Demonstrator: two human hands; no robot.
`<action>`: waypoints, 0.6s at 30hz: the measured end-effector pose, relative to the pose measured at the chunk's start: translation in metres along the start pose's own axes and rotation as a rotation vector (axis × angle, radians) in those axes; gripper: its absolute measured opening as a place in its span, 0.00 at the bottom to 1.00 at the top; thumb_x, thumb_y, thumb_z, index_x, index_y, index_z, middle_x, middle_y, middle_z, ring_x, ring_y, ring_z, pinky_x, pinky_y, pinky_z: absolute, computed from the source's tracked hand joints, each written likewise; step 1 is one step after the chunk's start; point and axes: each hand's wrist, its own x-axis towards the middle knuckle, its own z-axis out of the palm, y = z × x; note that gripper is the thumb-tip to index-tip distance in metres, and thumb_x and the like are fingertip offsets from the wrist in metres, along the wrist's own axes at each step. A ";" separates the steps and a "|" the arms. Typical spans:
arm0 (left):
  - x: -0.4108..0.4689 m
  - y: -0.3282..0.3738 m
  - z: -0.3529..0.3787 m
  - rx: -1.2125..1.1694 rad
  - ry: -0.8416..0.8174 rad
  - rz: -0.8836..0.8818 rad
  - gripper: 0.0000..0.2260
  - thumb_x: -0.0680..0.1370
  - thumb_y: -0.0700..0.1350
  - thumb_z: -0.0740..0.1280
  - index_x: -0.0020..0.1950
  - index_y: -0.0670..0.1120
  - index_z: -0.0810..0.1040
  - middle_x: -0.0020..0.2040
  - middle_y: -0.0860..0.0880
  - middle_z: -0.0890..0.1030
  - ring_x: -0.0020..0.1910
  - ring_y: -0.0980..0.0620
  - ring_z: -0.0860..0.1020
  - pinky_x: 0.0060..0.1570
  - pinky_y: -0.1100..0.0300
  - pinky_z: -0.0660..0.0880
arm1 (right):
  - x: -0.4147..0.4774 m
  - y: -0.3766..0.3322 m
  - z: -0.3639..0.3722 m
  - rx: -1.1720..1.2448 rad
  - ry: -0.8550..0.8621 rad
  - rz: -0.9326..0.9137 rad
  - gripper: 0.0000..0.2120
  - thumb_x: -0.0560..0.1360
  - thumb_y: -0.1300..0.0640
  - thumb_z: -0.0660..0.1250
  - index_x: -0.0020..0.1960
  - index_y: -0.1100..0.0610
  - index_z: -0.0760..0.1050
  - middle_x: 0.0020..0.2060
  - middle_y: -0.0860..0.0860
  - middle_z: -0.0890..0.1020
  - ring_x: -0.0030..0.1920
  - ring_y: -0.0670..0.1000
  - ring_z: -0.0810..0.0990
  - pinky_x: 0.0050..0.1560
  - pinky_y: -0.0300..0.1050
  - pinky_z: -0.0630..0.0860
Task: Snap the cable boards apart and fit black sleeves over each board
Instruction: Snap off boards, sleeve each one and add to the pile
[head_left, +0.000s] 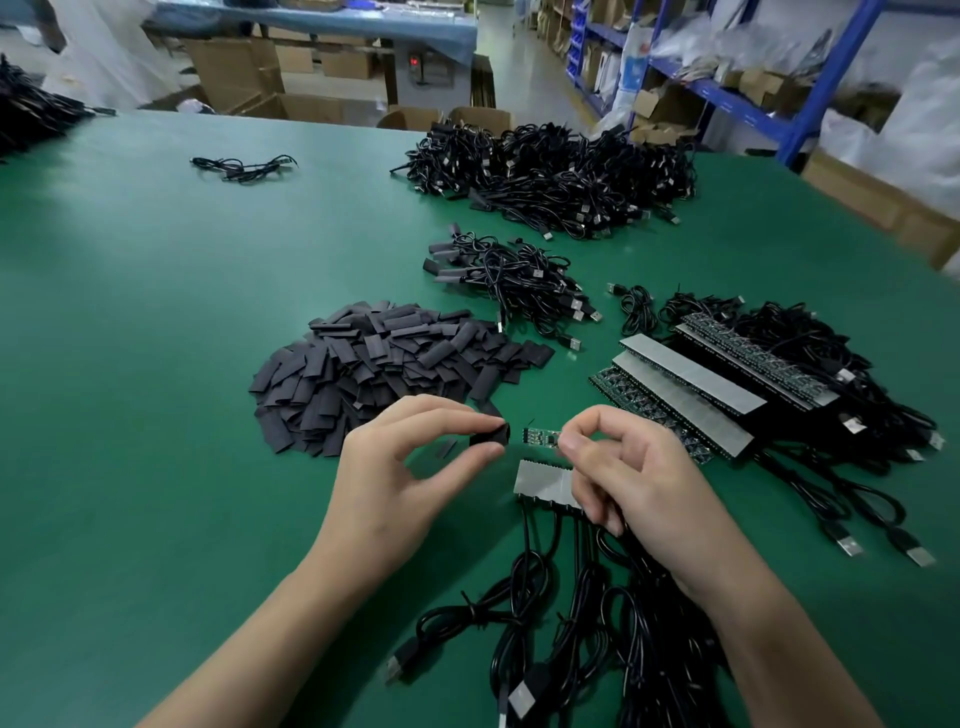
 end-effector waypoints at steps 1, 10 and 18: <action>-0.001 -0.002 0.000 -0.010 -0.003 -0.001 0.08 0.73 0.48 0.75 0.51 0.49 0.88 0.50 0.57 0.85 0.54 0.58 0.82 0.54 0.73 0.71 | 0.000 0.000 0.000 -0.022 0.009 -0.013 0.11 0.82 0.50 0.67 0.42 0.51 0.77 0.26 0.51 0.77 0.27 0.49 0.68 0.28 0.42 0.67; -0.005 -0.012 0.003 -0.012 -0.025 0.020 0.08 0.74 0.47 0.76 0.51 0.48 0.88 0.49 0.57 0.85 0.52 0.55 0.83 0.52 0.65 0.76 | -0.004 0.000 0.008 -0.150 0.036 -0.053 0.13 0.76 0.41 0.66 0.43 0.51 0.77 0.26 0.52 0.78 0.28 0.51 0.70 0.32 0.50 0.70; -0.007 -0.014 0.004 0.029 0.000 0.080 0.07 0.74 0.46 0.77 0.51 0.47 0.88 0.49 0.55 0.85 0.51 0.55 0.83 0.53 0.56 0.80 | -0.002 0.002 0.009 -0.090 0.049 -0.032 0.12 0.78 0.46 0.68 0.42 0.54 0.77 0.25 0.52 0.77 0.26 0.51 0.69 0.29 0.48 0.68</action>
